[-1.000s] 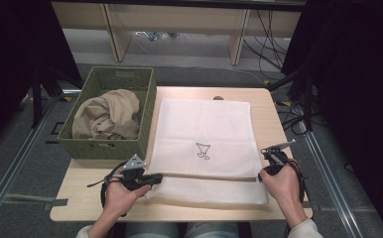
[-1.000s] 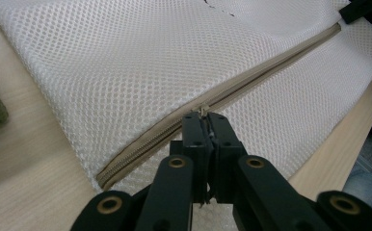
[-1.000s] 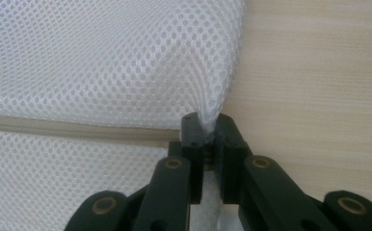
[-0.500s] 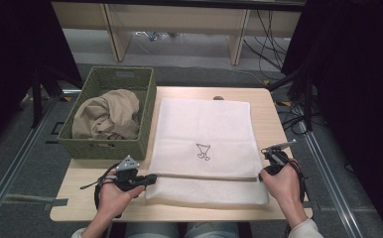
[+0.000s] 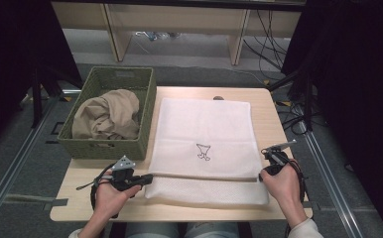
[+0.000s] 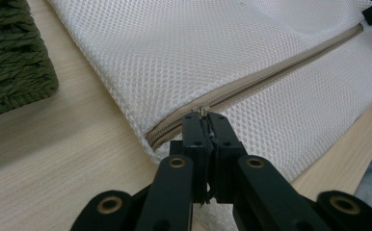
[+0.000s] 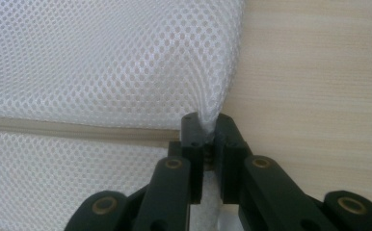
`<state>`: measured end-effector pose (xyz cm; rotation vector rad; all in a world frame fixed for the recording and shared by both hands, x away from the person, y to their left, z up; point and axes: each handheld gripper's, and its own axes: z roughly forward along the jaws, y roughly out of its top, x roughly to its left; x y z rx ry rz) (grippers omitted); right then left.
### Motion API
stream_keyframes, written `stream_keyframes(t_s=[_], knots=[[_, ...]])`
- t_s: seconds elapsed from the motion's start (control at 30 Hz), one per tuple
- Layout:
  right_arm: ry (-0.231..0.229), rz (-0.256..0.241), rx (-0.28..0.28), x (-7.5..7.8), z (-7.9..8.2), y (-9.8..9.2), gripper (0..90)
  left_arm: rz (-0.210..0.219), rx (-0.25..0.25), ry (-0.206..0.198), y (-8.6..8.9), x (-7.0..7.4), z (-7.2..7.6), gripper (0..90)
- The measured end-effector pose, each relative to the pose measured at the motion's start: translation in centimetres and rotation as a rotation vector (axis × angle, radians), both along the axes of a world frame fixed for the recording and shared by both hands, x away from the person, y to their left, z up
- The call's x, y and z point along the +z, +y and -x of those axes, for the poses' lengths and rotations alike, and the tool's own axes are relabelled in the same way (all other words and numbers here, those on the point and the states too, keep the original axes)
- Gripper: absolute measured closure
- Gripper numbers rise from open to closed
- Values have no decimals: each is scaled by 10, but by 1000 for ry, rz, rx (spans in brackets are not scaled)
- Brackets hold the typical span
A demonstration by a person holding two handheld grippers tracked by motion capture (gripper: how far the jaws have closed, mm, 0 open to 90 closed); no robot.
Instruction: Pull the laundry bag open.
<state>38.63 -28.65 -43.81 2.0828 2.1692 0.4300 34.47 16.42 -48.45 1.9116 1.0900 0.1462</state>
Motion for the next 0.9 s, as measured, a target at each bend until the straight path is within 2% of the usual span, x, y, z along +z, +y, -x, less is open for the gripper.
stream_keyframes(t_s=[0.03,0.07,0.1,0.13,0.17,0.2,0.23,0.27,0.3,0.37,0.47,0.5,0.63,0.67,0.7,0.73,0.9], knots=[[2,-9,2,0,0,0,850,-1,1,-1,0,0,0,868],[18,-10,-34,1,0,2,850,-13,5,-2,1,0,0,868],[20,6,-29,1,0,1,850,-6,8,-2,3,0,-1,868],[11,-1,-20,0,-1,-1,850,-21,1,0,5,1,-1,868],[11,-4,-18,-1,-1,-3,850,5,15,0,5,0,-1,868],[22,-7,-39,1,0,-2,850,1,16,3,6,0,0,868],[11,-15,-24,-1,-1,-3,850,-7,20,-2,7,0,0,868],[13,3,-37,0,0,-2,850,2,24,7,8,-1,0,868],[9,-7,-17,-1,-1,-4,850,5,25,8,9,-1,0,868],[10,-7,-21,-2,-1,-4,850,5,26,9,11,-2,0,868],[33,-17,-29,-2,-2,-3,850,3,27,7,13,-2,1,868],[23,-9,-6,-3,-2,-4,850,2,26,9,14,-2,1,868],[21,-14,-29,-5,-3,-2,850,-1,30,5,14,-2,1,868],[34,-6,-21,-4,-3,-3,850,-4,34,4,15,-2,0,868],[51,0,-51,-3,-2,-1,850,-11,26,5,17,-1,0,868],[31,-6,-21,-6,-3,-5,850,4,39,6,17,-1,0,868],[44,-10,-25,-7,-4,-3,850,2,38,5,18,-1,0,868]])
